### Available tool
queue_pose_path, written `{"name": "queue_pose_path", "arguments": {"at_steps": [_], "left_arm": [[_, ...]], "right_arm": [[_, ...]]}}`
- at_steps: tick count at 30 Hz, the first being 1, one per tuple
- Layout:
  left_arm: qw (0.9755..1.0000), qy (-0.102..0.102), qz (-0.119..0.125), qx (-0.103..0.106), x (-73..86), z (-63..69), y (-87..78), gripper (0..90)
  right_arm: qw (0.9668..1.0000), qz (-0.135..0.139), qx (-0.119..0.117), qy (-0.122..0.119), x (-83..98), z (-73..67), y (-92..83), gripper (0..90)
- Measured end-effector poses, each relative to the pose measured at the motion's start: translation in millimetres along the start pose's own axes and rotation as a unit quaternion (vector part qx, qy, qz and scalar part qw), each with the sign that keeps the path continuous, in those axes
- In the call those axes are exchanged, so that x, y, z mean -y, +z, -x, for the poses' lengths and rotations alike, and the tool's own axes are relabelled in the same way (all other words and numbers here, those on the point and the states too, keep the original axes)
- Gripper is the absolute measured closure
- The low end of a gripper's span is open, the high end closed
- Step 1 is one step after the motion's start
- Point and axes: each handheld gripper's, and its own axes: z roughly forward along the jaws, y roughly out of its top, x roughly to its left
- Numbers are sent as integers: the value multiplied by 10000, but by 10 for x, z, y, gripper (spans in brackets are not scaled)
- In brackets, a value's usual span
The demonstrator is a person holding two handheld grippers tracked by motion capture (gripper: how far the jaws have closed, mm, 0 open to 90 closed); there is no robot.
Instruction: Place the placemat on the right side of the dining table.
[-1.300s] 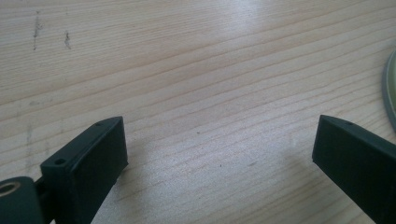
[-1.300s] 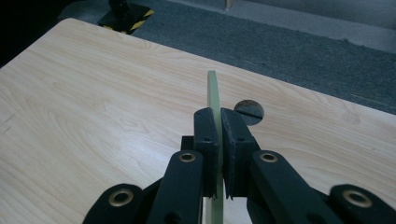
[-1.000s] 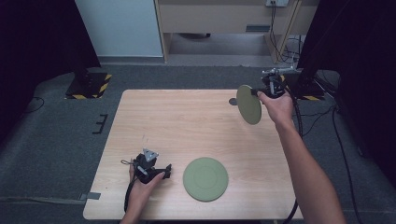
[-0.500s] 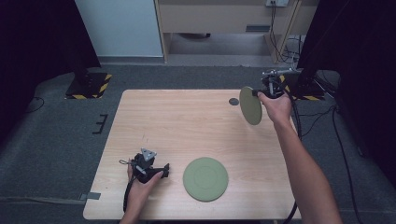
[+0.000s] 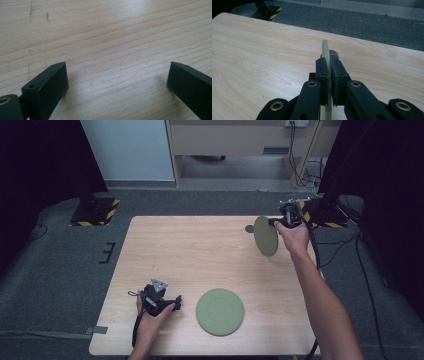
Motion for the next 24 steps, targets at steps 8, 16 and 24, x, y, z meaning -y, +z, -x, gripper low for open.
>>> {"name": "queue_pose_path", "arguments": {"at_steps": [8, 16, 24], "left_arm": [[10000, -2, -9, -8, 0, -2, -1, 30], [10000, -2, -14, -19, -1, -1, 1, 27], [10000, -9, -17, -32, -1, -1, 1, 25]], "right_arm": [[9997, 49, 227, 81, 76, 199, -50, 859], [9990, 76, 322, 288, 193, 424, -55, 858], [9980, 15, 396, 493, 314, 640, -15, 858]]}}
